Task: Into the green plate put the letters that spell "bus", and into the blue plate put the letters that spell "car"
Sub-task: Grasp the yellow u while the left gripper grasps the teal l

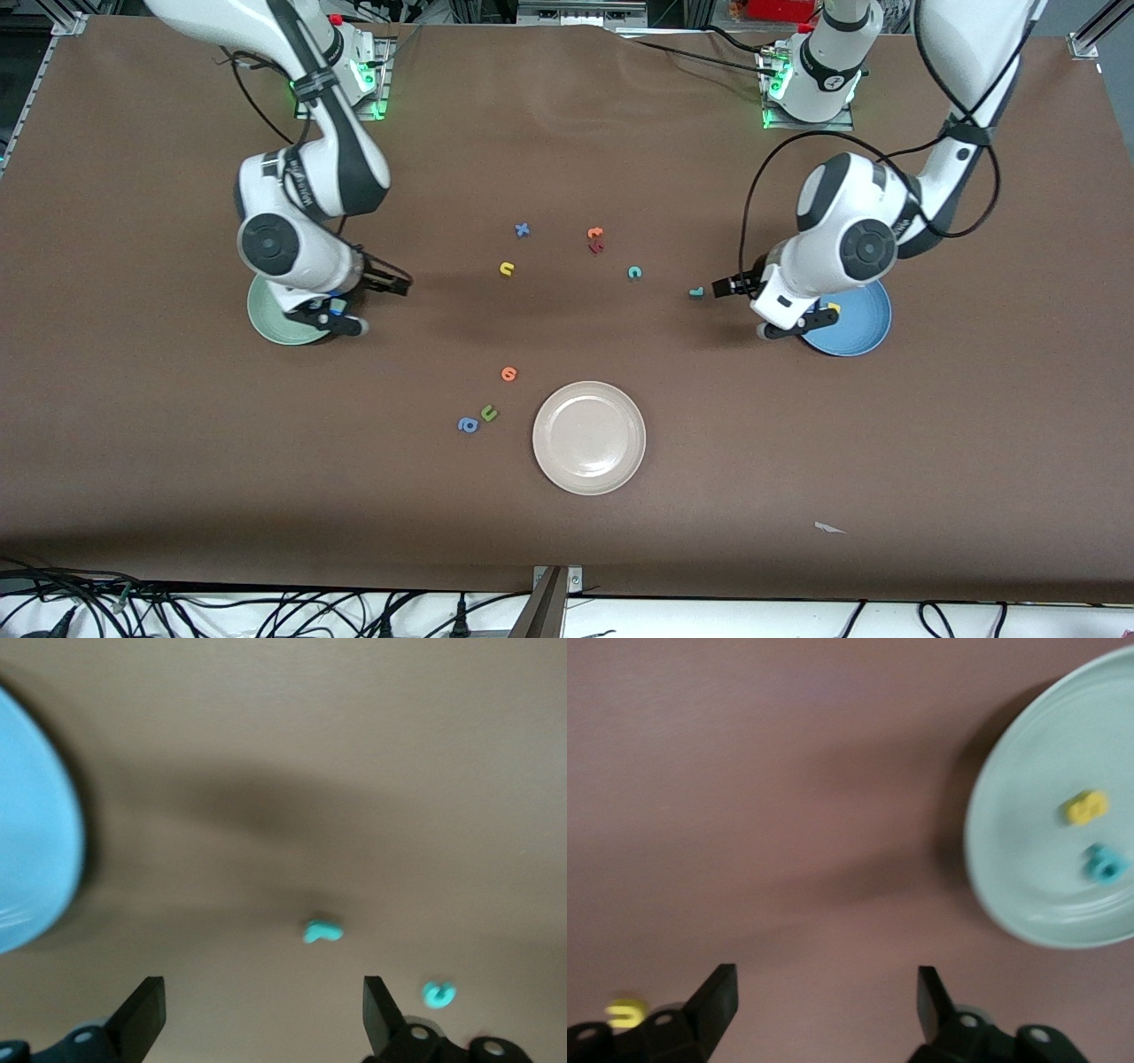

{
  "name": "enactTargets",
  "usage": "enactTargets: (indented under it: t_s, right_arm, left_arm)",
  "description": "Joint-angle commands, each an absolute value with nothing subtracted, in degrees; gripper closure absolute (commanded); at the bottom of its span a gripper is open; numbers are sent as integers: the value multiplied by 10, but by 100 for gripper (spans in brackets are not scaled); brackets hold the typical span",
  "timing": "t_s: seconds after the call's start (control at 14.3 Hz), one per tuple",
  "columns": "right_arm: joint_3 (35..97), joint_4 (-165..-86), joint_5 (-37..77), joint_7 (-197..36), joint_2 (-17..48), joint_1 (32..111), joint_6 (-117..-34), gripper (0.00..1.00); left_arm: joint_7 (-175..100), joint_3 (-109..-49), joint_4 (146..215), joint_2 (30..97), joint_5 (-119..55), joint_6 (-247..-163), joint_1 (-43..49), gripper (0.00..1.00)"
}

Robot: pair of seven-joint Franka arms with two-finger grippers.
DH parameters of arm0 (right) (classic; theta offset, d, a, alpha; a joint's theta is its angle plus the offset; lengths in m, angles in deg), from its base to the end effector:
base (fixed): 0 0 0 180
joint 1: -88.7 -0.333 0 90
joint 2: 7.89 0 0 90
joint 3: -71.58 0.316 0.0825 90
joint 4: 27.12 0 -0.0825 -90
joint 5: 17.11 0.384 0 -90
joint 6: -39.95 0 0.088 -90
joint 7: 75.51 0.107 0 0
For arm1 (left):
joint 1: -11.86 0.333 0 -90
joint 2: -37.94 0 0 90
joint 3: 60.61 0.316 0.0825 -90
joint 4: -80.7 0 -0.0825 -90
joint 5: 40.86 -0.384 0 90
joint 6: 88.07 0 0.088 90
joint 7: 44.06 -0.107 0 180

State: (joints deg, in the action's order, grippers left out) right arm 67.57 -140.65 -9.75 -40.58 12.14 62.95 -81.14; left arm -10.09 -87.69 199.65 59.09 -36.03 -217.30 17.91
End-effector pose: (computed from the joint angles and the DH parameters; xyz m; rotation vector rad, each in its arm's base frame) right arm 0.5399 0.2228 0.2739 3.0517 -0.4720 -0.3519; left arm 0.5327 -0.2039 0.2574 2.9553 0.4457 -0.3632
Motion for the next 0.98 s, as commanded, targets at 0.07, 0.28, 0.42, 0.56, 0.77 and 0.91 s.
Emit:
enactTargets:
  t_s: [0.07, 0.28, 0.42, 0.56, 0.77, 0.91]
  right_arm:
    - [705, -1396, -87, -257, 156, 584, -871, 32]
    - [732, -1397, -85, -120, 186, 563, -951, 32]
    - [736, -1399, -85, -71, 206, 549, -979, 32]
    - [736, -1399, -85, -34, 222, 526, -1014, 35]
    - [737, -1400, -85, 8, 224, 514, -1021, 39]
    - [737, -1400, -85, 26, 233, 498, -1033, 40]
  left_arm:
    - [-41, -879, 2013, 623, -351, -2256, 150, 10]
    - [0, -874, 2009, 649, -368, -2261, 123, 13]
    - [47, -876, 2010, 658, -421, -2276, 123, 12]
    - [76, -876, 2009, 674, -448, -2280, 122, 12]
    - [88, -876, 2009, 687, -461, -2301, 122, 13]
    - [88, -875, 2009, 689, -461, -2301, 119, 17]
